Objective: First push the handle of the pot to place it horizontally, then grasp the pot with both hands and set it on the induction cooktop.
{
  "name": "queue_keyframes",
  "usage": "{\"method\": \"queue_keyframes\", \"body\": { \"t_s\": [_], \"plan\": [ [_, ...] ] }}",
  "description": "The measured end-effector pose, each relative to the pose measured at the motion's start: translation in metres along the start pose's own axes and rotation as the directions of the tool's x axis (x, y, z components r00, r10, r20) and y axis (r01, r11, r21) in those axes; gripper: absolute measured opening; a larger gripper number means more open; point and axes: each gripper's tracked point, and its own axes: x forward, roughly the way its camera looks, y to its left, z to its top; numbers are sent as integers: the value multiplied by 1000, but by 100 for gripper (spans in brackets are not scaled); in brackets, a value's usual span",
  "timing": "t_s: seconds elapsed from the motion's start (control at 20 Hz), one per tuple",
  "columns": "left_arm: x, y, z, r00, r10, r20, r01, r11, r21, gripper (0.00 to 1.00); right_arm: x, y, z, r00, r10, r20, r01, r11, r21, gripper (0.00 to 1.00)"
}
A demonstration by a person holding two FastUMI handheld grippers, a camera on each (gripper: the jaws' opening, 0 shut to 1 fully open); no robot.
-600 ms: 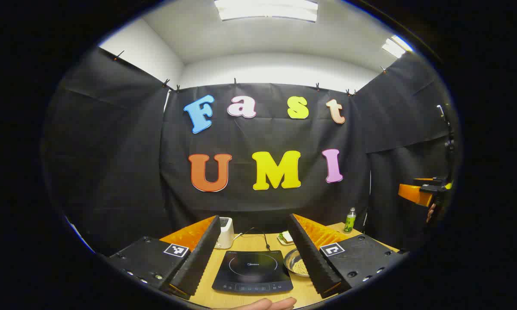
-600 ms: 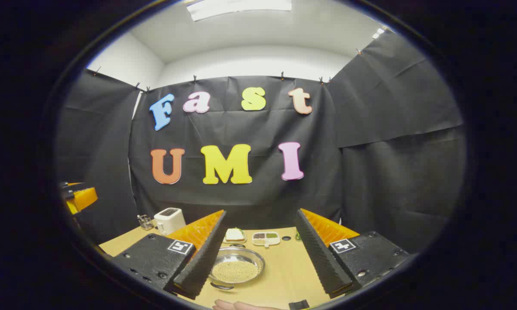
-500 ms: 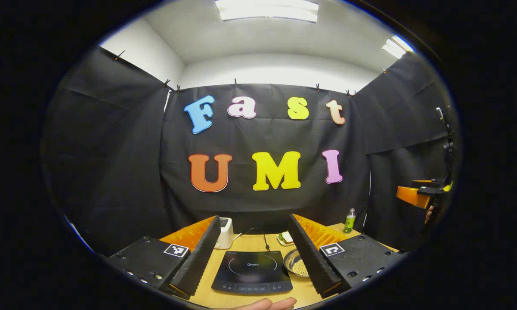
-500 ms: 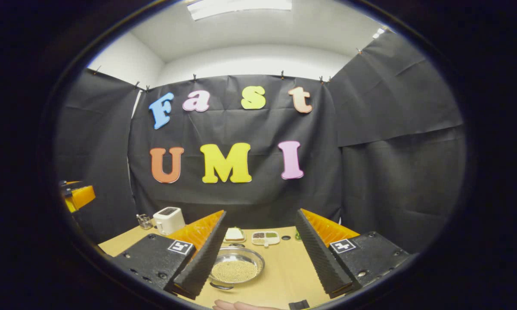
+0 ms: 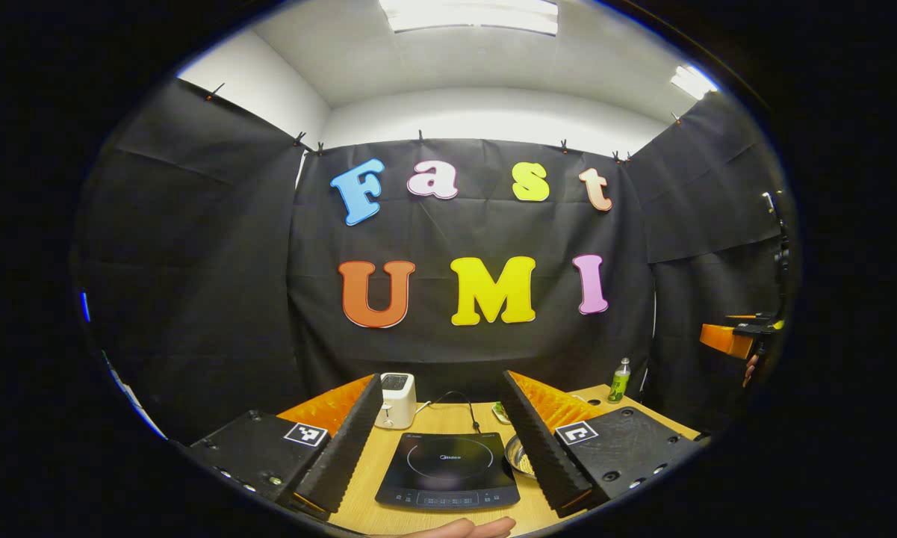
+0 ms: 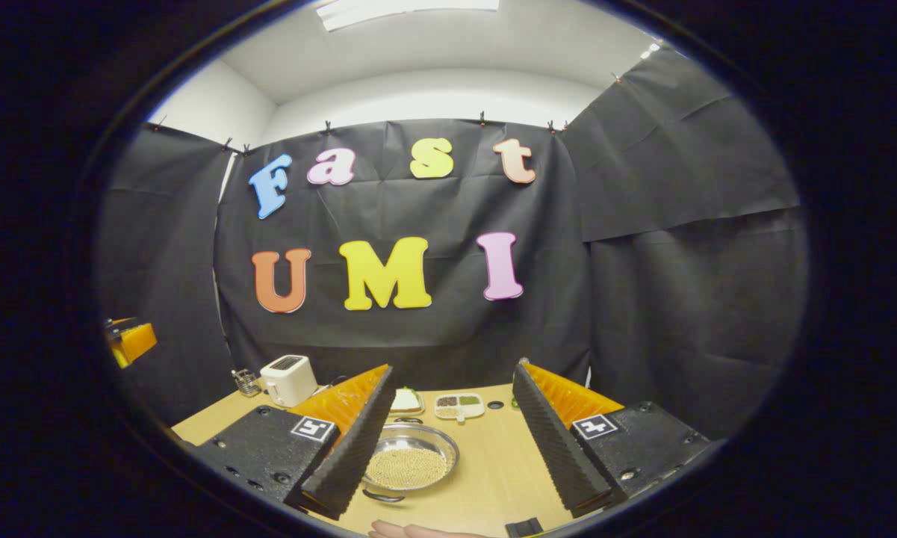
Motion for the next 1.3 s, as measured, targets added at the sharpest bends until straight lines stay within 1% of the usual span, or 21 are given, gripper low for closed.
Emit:
{"method": "queue_keyframes", "body": {
  "t_s": [0.05, 0.1, 0.15, 0.25, 0.5, 0.55, 0.6, 0.75, 0.85, 0.9, 0.95, 1.0, 1.05, 1.15, 1.2, 1.25, 1.3],
  "plan": [
    [2, 1, 0, 1000, 2, 7, -2, 1000, 5, 95, 3, 1, -1, 1000, -1, -6, 1, 1000, -5, 100],
    [2, 2, 0, 1000, 4, 19, -4, 1000, 15, 95, 6, 1, -5, 1000, -4, -18, 4, 1000, -9, 100],
    [2, 2, 0, 1000, 7, 26, -8, 1000, 29, 95, 9, 2, -8, 1000, -9, -28, 8, 1000, -10, 95],
    [0, -3, -6, 1000, -1, 20, 0, 999, 43, 95, 16, 8, -14, 999, 2, -49, -2, 1000, -7, 96],
    [-3, -10, -10, 1000, -13, 19, 12, 999, 42, 95, 39, 16, -38, 993, 13, -122, -13, 1000, -4, 96],
    [-4, -11, -10, 1000, -15, 22, 14, 999, 43, 95, 44, 16, -44, 990, 8, -140, -10, 1000, -8, 100],
    [-5, -11, -9, 1000, -17, 27, 16, 999, 46, 95, 49, 16, -52, 987, 2, -163, -4, 1000, -10, 96],
    [-9, -9, -11, 1000, -10, 29, 9, 999, 51, 95, 61, 25, -79, 969, 16, -247, -15, 1000, 6, 94],
    [-13, -11, -14, 999, -26, 21, 25, 999, 41, 95, 67, 30, -101, 949, 15, -316, -13, 1000, 7, 87],
    [-15, -11, -17, 999, -30, 19, 29, 999, 36, 95, 70, 30, -113, 937, 5, -350, -5, 1000, 1, 79],
    [-15, -9, -19, 999, -29, 18, 29, 999, 35, 95, 73, 35, -125, 925, 9, -379, -11, 1000, -3, 76],
    [-15, -7, -22, 999, -29, 14, 29, 999, 43, 95, 73, 42, -135, 912, 13, -410, -17, 1000, -7, 64],
    [-14, -4, -25, 1000, -25, 8, 25, 998, 50, 95, 75, 49, -143, 901, 26, -432, -31, 999, -5, 66],
    [-15, -1, -27, 1000, -19, 9, 19, 998, 55, 95, 79, 66, -159, 882, 59, -468, -66, 998, 1, 59],
    [-14, 1, -30, 1000, -18, 5, 18, 998, 53, 95, 81, 71, -167, 872, 67, -484, -78, 997, -2, 59],
    [-14, 3, -32, 1000, -17, 3, 17, 998, 52, 95, 83, 77, -174, 862, 74, -502, -90, 996, -8, 57],
    [-14, 3, -35, 1000, -17, -1, 17, 998, 54, 95, 85, 83, -182, 850, 78, -521, -97, 995, -8, 46]
  ]
}}
